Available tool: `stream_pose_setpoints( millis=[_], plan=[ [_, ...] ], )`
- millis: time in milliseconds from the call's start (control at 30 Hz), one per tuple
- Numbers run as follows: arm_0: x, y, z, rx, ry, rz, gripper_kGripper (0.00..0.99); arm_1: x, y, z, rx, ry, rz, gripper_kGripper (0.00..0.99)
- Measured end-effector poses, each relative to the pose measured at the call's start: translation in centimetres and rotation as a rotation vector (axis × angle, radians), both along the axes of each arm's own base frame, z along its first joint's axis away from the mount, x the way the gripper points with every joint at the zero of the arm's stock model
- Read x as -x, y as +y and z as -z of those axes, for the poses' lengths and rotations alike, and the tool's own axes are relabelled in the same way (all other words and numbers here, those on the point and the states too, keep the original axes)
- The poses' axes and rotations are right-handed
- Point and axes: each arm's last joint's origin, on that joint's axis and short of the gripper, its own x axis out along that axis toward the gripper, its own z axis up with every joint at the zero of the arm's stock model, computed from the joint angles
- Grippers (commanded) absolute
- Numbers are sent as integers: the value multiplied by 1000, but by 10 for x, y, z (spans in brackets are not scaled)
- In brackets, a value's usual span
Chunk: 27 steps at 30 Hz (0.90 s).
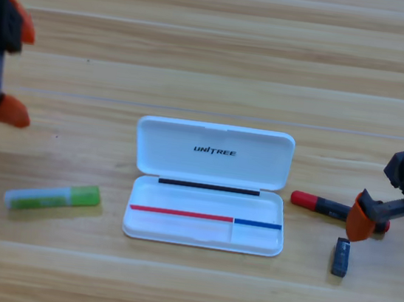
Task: Clean up eraser and pencils
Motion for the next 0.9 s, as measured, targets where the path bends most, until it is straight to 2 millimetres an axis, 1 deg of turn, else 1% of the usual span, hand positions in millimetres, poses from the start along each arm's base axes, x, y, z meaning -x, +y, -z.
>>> stream_pose_setpoints(
  millis=[100, 267, 367, 500, 667, 767, 900],
  plan=[
    [-7, 3, 23, -27, 15, -4, 977, -4, 4, 11, 0, 5, 29, 990],
    [-11, 3, 46, -53, 39, 2, 976, -8, 9, 24, -29, 6, 84, 990],
    [-12, 3, 60, -60, 58, 8, 974, -10, 13, 34, -46, 35, 163, 988],
    [-17, -1, 80, -79, 91, 12, 974, -13, 15, 39, -99, 22, 251, 986],
    [-24, -6, 107, -116, 140, 12, 974, -12, 12, 47, -91, 40, 330, 976],
    [-28, -9, 118, -129, 157, 12, 973, -16, 14, 56, -90, 46, 366, 950],
    [-33, -13, 127, -134, 174, 6, 962, -20, 14, 70, -87, 64, 409, 920]
  ],
)
